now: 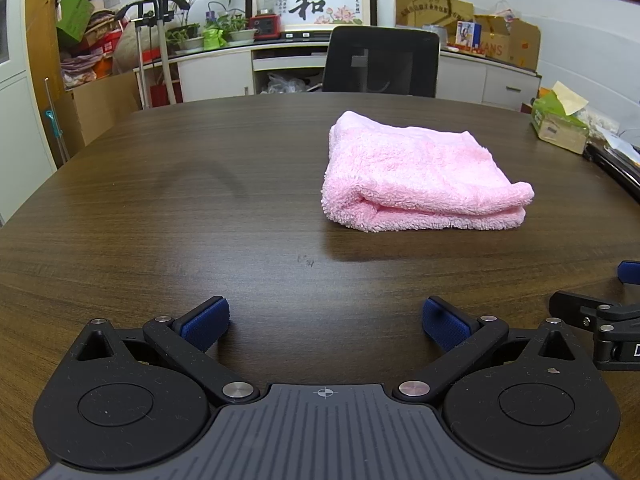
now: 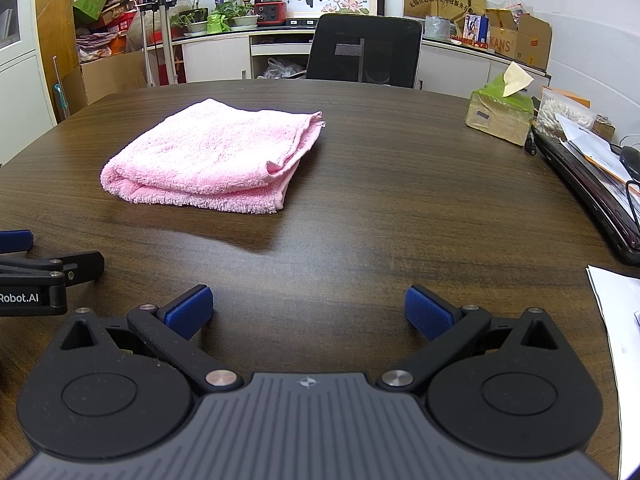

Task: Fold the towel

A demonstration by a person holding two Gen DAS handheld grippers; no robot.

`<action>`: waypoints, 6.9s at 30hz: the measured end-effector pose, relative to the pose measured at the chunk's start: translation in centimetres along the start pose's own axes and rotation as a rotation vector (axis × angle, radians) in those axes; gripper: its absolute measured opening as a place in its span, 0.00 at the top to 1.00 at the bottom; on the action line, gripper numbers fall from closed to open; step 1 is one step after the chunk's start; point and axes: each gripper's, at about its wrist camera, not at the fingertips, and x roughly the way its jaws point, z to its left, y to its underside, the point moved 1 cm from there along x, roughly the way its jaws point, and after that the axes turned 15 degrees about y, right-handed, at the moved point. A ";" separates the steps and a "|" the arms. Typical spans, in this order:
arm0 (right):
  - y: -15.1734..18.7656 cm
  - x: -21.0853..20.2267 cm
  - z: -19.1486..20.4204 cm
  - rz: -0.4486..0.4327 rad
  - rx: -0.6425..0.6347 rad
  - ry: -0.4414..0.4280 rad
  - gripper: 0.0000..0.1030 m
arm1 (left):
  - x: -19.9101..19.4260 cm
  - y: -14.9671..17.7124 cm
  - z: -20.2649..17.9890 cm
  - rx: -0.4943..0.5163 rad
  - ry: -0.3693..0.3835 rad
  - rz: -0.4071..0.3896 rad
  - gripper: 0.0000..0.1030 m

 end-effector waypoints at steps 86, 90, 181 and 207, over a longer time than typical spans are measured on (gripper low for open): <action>0.9 2.6 -11.6 0.044 0.189 0.231 0.00 | -2.8 -1.5 17.3 -0.193 -0.235 -0.055 0.00; 0.9 2.6 -11.6 0.044 0.189 0.231 0.00 | -2.8 -1.5 17.4 -0.194 -0.236 -0.055 0.00; 1.0 2.6 -11.6 0.044 0.189 0.231 0.00 | -2.8 -1.5 17.0 -0.196 -0.241 -0.055 0.00; 0.9 2.6 -11.6 0.044 0.189 0.231 0.00 | -2.8 -1.5 17.0 -0.195 -0.241 -0.055 0.00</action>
